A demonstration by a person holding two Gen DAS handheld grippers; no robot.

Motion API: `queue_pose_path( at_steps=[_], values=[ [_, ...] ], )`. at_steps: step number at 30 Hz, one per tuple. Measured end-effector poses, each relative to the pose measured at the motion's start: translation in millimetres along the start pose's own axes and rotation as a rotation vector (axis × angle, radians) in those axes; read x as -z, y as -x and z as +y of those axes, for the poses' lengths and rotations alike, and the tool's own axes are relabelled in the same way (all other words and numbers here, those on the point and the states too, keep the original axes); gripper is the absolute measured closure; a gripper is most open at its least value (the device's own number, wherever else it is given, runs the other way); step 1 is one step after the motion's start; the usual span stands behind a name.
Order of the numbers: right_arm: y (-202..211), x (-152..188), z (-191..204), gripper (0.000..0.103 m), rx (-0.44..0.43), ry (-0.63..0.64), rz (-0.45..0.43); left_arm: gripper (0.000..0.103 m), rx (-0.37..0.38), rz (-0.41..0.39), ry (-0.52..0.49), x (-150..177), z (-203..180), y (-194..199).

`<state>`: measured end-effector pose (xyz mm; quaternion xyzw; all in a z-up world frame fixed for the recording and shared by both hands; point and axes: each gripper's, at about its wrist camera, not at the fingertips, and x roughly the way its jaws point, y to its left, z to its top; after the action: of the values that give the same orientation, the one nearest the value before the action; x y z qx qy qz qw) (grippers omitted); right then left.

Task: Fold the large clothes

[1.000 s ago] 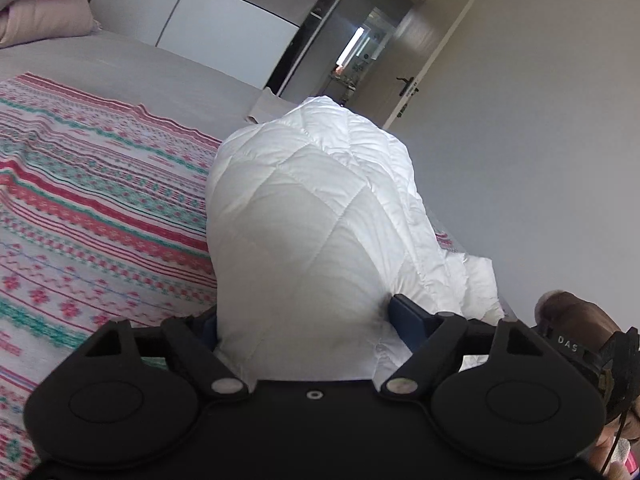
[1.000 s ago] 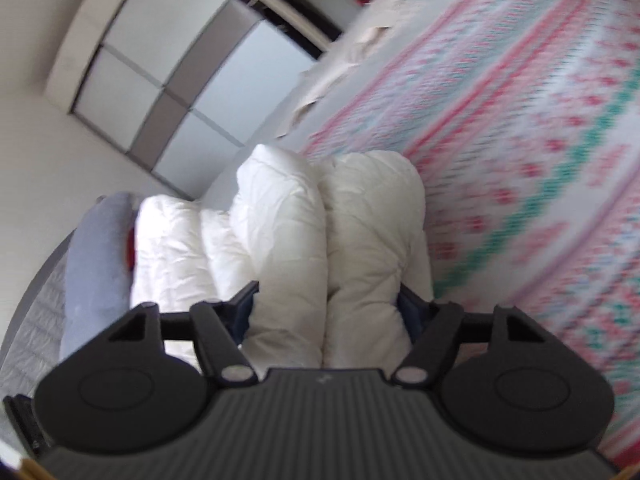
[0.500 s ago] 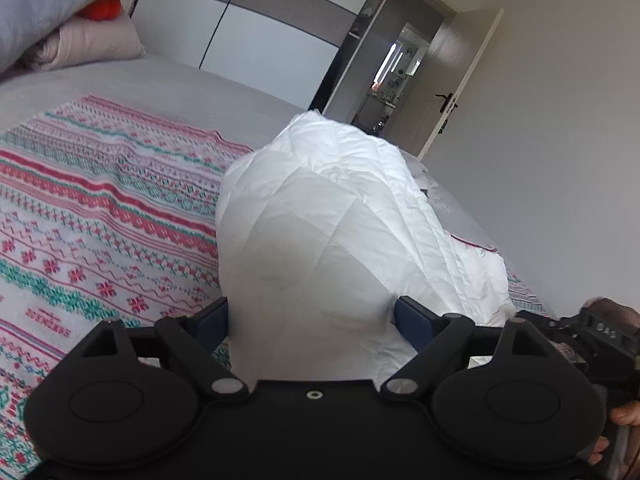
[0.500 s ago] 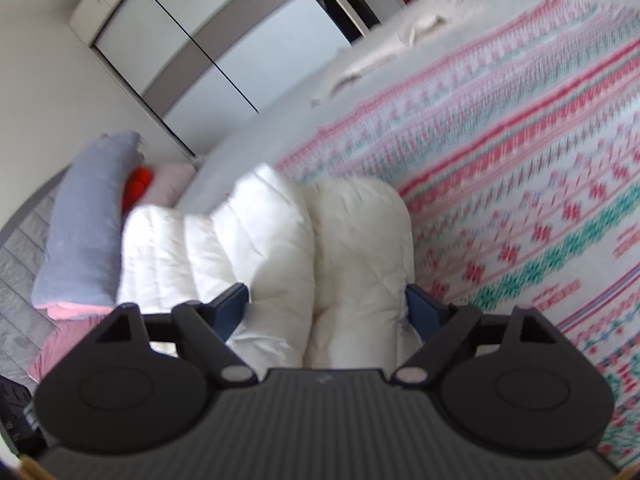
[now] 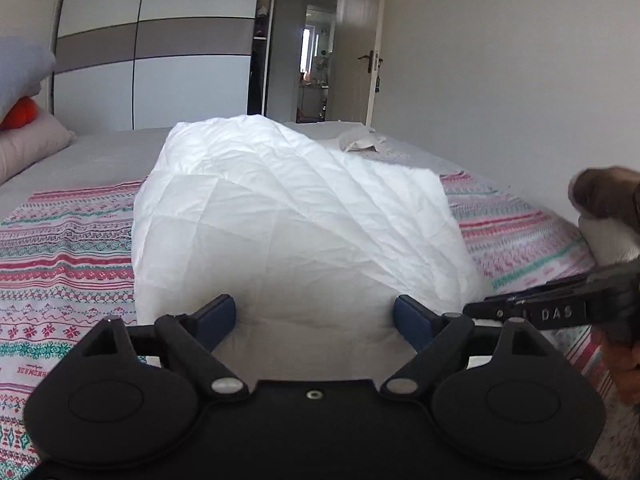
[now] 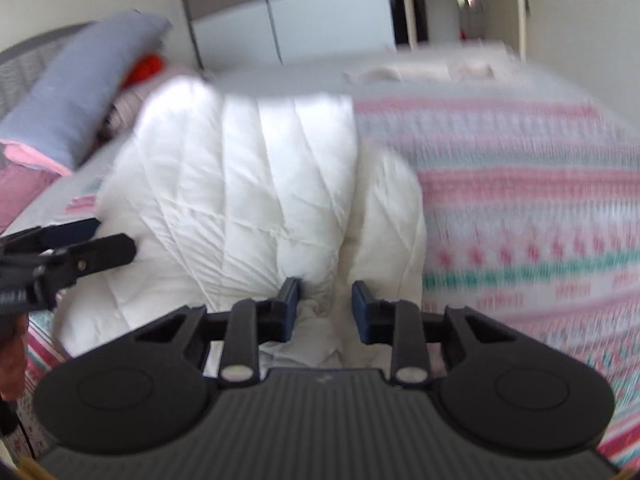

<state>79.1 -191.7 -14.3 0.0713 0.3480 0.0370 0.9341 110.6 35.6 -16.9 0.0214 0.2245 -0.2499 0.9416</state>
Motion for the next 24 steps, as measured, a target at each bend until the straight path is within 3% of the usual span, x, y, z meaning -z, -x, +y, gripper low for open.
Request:
queue_pose_path(
  at_steps=[2,8,12,17,21,24],
  values=[
    [-2,0,1,0.075,0.017,0.009,0.014,0.015,-0.022,-0.001,-0.009,2,-2,0],
    [20,2,13,0.072,0.042,0.062,-0.048,0.017,-0.065,0.006,0.089,-6,0,26],
    [42,-1,11,0.051,0.064,0.053,-0.092,0.011,-0.1,0.02,0.117,-9,-13,48],
    [62,7,9,0.044,0.087,0.052,-0.107,0.01,-0.153,0.058,0.156,-10,-21,70],
    [78,13,8,0.03,0.101,0.025,-0.115,0.009,-0.219,0.119,0.24,-4,-25,80],
    [88,19,7,0.02,0.121,0.003,-0.125,0.0,-0.26,0.12,0.259,0,-33,89]
  ],
)
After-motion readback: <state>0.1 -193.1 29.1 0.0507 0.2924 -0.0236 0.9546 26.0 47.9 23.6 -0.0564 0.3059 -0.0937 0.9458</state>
